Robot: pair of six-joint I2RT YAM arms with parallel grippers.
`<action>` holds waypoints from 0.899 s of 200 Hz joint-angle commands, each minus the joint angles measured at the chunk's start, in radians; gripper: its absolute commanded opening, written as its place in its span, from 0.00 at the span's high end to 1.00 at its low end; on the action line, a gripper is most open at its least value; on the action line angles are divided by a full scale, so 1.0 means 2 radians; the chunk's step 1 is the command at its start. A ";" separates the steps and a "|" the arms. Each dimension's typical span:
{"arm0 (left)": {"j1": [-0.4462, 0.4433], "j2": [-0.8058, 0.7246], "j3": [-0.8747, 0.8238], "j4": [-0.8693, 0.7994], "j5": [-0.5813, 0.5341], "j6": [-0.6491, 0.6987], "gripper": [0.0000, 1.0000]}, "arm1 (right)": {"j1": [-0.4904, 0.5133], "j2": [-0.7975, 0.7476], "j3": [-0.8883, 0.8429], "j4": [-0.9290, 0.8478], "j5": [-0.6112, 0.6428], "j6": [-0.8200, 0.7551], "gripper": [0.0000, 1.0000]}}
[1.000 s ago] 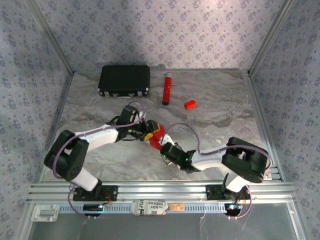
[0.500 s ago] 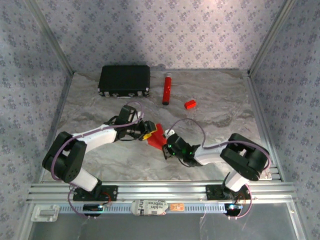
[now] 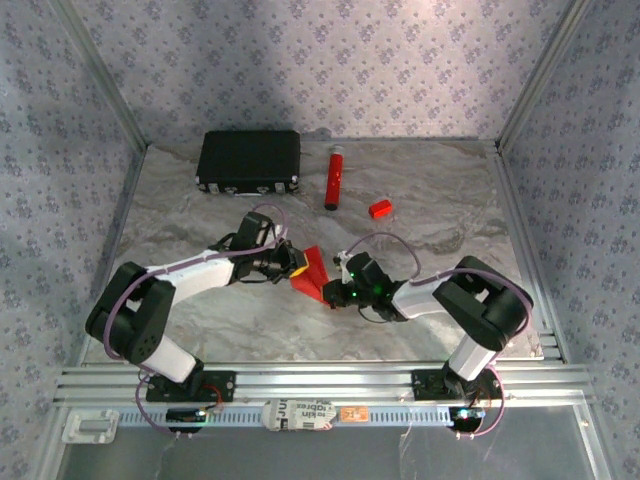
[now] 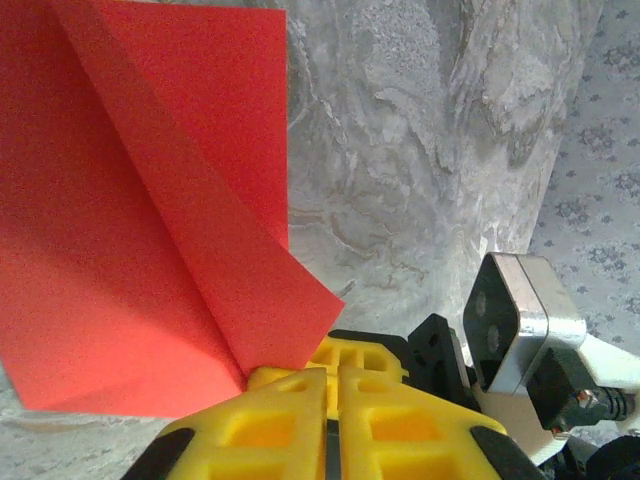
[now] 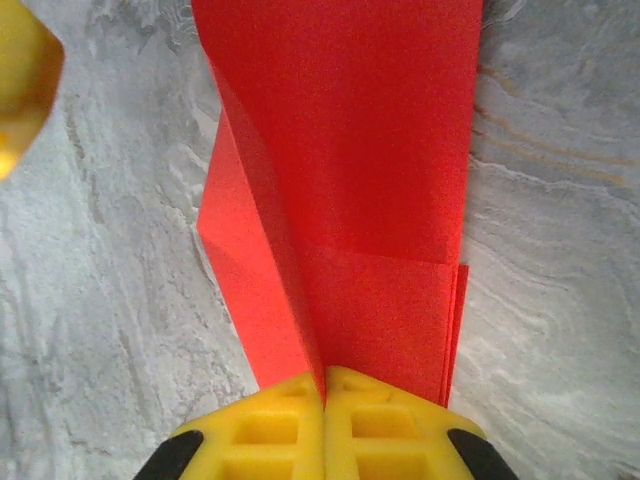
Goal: Fold a paper plane with a square sheet of paper (pick it up from the middle)
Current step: Fourth fold the wing at the center of the table.
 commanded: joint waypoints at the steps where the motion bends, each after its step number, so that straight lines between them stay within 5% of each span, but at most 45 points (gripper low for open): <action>1: 0.002 0.011 -0.008 0.015 0.010 -0.003 0.92 | -0.006 0.023 -0.012 0.001 -0.044 0.040 0.94; 180: -0.010 0.051 -0.014 0.032 0.007 -0.001 0.97 | -0.045 0.045 -0.002 0.022 -0.124 0.099 0.97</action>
